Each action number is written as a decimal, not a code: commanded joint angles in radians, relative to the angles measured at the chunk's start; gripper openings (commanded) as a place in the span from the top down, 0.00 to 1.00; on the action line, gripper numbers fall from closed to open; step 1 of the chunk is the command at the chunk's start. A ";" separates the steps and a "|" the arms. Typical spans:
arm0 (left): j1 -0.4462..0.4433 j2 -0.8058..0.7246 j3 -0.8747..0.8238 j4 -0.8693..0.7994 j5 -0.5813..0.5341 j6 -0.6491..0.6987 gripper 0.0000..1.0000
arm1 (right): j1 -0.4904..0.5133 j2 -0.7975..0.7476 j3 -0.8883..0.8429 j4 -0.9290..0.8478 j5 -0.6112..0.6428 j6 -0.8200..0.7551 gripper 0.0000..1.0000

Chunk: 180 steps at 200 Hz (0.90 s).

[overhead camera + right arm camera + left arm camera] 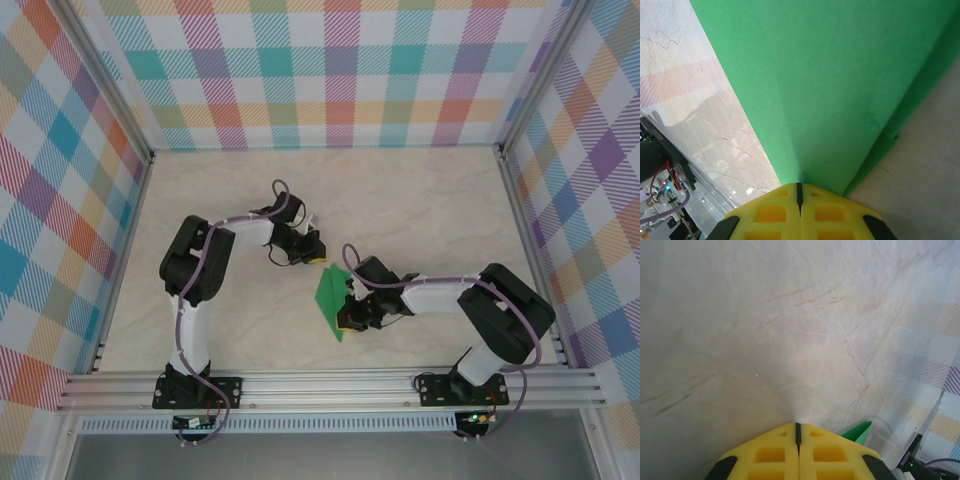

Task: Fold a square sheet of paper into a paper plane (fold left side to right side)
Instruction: Fourth fold the wing at the center of the table, then turn over the paper at the center of the table.

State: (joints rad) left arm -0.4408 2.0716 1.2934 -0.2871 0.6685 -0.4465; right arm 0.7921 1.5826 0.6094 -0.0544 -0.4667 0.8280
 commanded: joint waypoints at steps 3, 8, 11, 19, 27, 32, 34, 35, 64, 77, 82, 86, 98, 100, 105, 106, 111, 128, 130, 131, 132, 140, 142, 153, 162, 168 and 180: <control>0.027 -0.135 0.014 -0.062 -0.007 0.037 0.88 | 0.011 -0.034 -0.012 -0.069 0.094 -0.040 0.90; 0.029 -0.164 0.005 -0.066 -0.011 0.038 0.86 | 0.009 -0.055 -0.003 -0.069 0.102 -0.049 0.86; 0.031 -0.182 -0.001 -0.068 -0.015 0.037 0.85 | 0.009 -0.068 0.005 -0.069 0.108 -0.054 0.84; 0.033 -0.231 -0.025 -0.070 -0.024 0.035 0.81 | 0.009 -0.105 0.022 -0.073 0.129 -0.066 0.72; 0.033 -0.281 -0.052 -0.068 -0.037 0.028 0.77 | 0.006 -0.141 0.035 -0.079 0.150 -0.081 0.68; 0.033 -0.313 -0.073 -0.062 -0.042 0.022 0.73 | 0.003 -0.165 0.042 -0.082 0.162 -0.090 0.67; 0.033 -0.325 -0.084 -0.059 -0.043 0.017 0.72 | 0.002 -0.173 0.043 -0.083 0.166 -0.092 0.66; 0.033 -0.331 -0.089 -0.056 -0.043 0.014 0.71 | 0.001 -0.179 0.044 -0.083 0.169 -0.094 0.65; 0.022 -0.486 -0.277 0.076 -0.040 -0.096 0.57 | -0.042 -0.328 0.044 -0.134 0.244 -0.140 0.38; -0.006 -0.531 -0.354 0.123 -0.049 -0.142 0.55 | -0.071 -0.404 0.029 -0.178 0.288 -0.157 0.30; -0.020 -0.543 -0.380 0.145 -0.049 -0.159 0.55 | -0.084 -0.434 0.021 -0.198 0.310 -0.160 0.27; -0.032 -0.549 -0.398 0.161 -0.049 -0.172 0.55 | -0.091 -0.457 0.013 -0.214 0.327 -0.158 0.25; -0.073 -0.557 -0.447 0.204 -0.055 -0.210 0.55 | -0.123 -0.540 -0.015 -0.251 0.380 -0.149 0.16; -0.079 -0.557 -0.454 0.214 -0.056 -0.217 0.55 | -0.129 -0.555 -0.022 -0.257 0.389 -0.145 0.15; -0.093 -0.556 -0.467 0.234 -0.059 -0.232 0.55 | -0.142 -0.590 -0.037 -0.265 0.408 -0.135 0.13; -0.096 -0.555 -0.471 0.236 -0.060 -0.233 0.55 | -0.146 -0.599 -0.043 -0.266 0.411 -0.132 0.12; -0.109 -0.552 -0.486 0.259 -0.062 -0.250 0.55 | -0.160 -0.636 -0.064 -0.268 0.421 -0.118 0.10; -0.146 -0.519 -0.509 0.317 -0.074 -0.286 0.55 | -0.209 -0.764 -0.138 -0.257 0.425 -0.069 0.03; -0.149 -0.513 -0.511 0.321 -0.073 -0.289 0.55 | -0.213 -0.778 -0.151 -0.255 0.425 -0.063 0.03; -0.150 -0.510 -0.510 0.324 -0.073 -0.289 0.55 | -0.216 -0.785 -0.155 -0.254 0.425 -0.061 0.02; -0.152 -0.507 -0.510 0.326 -0.073 -0.290 0.55 | -0.217 -0.792 -0.159 -0.251 0.425 -0.059 0.02; -0.165 -0.479 -0.502 0.340 -0.076 -0.294 0.55 | -0.228 -0.848 -0.192 -0.247 0.421 -0.041 0.02; -0.168 -0.472 -0.499 0.341 -0.076 -0.295 0.55 | -0.230 -0.861 -0.197 -0.248 0.420 -0.038 0.02; -0.180 -0.429 -0.478 0.349 -0.074 -0.293 0.56 | -0.236 -0.931 -0.229 -0.250 0.419 -0.024 0.02; -0.189 -0.393 -0.457 0.351 -0.074 -0.290 0.58 | -0.238 -0.980 -0.247 -0.262 0.420 -0.019 0.02; -0.192 -0.369 -0.446 0.357 -0.072 -0.291 0.59 | -0.238 -1.011 -0.255 -0.276 0.421 -0.016 0.02; -0.198 -0.322 -0.419 0.368 -0.069 -0.294 0.61 | -0.240 -1.068 -0.265 -0.308 0.425 -0.015 0.02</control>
State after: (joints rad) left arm -0.6212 1.6749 0.8185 0.0105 0.6071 -0.7185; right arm 0.5568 0.6094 0.3637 -0.3092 -0.0624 0.7792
